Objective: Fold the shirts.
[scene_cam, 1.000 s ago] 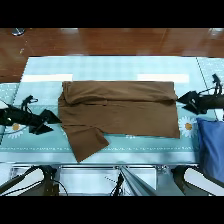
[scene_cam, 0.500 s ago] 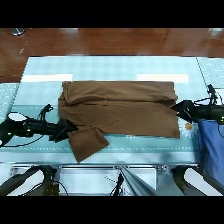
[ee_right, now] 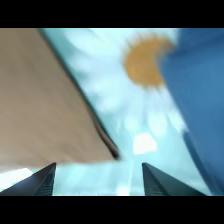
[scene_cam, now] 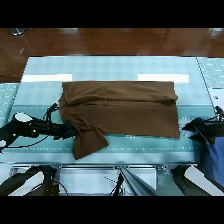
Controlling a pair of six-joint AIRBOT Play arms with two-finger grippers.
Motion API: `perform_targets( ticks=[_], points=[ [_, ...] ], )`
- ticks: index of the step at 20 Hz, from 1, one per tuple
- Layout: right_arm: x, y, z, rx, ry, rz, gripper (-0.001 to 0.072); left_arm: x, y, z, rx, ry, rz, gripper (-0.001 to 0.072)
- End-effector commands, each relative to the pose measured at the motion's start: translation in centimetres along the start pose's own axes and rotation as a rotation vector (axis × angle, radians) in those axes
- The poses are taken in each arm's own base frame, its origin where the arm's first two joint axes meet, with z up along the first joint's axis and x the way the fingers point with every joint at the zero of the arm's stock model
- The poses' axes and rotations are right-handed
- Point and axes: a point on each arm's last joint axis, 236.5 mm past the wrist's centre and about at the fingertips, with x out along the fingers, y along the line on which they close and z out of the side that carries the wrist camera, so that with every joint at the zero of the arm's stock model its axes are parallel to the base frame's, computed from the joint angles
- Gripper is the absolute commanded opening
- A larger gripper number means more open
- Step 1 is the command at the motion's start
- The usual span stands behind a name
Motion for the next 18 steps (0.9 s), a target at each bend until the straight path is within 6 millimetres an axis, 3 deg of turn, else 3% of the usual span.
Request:
perform_targets(
  ticks=[1,4,8,15,18],
  points=[
    [1.1,-1.6,-1.9,0.038,0.079,-0.033,0.0622,0.0,-0.7,0.6,0.024,-0.025,-0.028,0.0026],
    [2.0,-1.6,-1.7,0.045,0.103,-0.014,0.0622,0.0,-0.6,0.8,0.024,-0.036,-0.023,0.0025],
    [3.0,1.1,-0.3,0.047,0.084,0.128,0.0622,0.0,-0.6,0.9,0.024,-0.038,-0.023,0.0025],
    [3.4,2.5,2.1,0.066,0.006,0.201,0.0622,0.0,-0.8,1.2,0.017,-0.05,-0.032,0.0025],
    [4.4,3.8,1.8,-0.016,0.02,0.174,0.0621,0.0,-0.9,1.2,0.015,-0.051,-0.038,0.0025]
  ],
)
